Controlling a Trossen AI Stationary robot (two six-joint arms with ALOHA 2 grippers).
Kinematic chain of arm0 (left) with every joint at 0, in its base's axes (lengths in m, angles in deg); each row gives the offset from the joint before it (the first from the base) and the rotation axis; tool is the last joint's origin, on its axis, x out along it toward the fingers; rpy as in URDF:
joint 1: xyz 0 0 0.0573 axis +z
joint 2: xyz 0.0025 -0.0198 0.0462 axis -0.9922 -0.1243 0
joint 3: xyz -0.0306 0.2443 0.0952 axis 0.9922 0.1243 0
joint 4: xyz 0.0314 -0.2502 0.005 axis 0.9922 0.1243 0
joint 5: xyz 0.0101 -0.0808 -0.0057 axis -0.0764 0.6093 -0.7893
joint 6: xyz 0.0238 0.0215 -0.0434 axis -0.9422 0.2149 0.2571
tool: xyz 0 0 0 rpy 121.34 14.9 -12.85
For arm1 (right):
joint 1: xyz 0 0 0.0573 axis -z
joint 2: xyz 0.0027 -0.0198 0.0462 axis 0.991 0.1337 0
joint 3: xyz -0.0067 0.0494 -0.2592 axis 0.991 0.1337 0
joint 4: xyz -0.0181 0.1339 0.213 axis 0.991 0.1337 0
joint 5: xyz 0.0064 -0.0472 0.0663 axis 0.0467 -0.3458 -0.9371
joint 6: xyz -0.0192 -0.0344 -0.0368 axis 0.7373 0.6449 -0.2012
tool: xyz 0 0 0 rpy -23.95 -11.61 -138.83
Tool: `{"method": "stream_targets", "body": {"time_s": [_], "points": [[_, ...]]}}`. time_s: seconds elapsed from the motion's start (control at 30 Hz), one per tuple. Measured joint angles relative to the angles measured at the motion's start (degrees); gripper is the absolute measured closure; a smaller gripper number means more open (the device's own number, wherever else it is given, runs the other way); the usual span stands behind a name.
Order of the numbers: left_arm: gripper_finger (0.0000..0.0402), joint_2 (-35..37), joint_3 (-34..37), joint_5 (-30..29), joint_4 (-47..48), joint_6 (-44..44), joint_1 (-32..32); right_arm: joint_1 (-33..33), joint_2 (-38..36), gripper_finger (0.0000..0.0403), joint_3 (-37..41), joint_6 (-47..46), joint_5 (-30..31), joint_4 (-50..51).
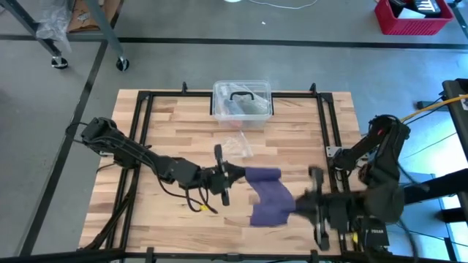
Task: Roll bandage
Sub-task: Roll the blue bandage
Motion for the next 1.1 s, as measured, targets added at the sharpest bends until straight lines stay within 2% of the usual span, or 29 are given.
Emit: {"method": "stream_targets", "body": {"time_s": [0.1, 0.17, 0.43, 0.53, 0.67, 0.87, 1.1], "points": [[0.0399, -0.89, 0.04, 3.64, -0.13, -1.98, -0.27, 3.37, -0.11, 0.0399, -4.97, 1.57, 2.19, 3.45], [0.0398, -0.95, 0.04, 3.97, -0.20, -2.21, -0.45, 6.75, -0.16, 0.0400, -7.96, 0.80, 2.22, 7.23], [0.0399, -1.04, 0.04, 3.60, 0.32, -2.23, -1.92, 24.46, -0.62, 0.0387, -11.22, -14.62, 1.79, 28.15], [0.0396, -1.04, 0.05, 3.49, 0.18, -1.35, -2.02, 30.95, -0.22, 0.0385, -11.22, -23.34, -0.58, 38.08], [0.0397, -1.10, 0.09, 3.38, 0.13, 2.10, -1.06, 38.73, 1.52, 0.0374, -10.42, -32.66, -7.69, 45.64], [0.0393, -1.17, 0.17, 4.15, 4.02, 13.29, 2.07, 46.83, 2.67, 0.0297, -1.99, -36.03, -19.19, 45.87], [0.0392, -1.19, 0.20, 4.52, 11.05, 24.56, 5.33, 51.05, 3.34, 0.0200, 3.86, -37.55, -23.62, 45.62]]}}
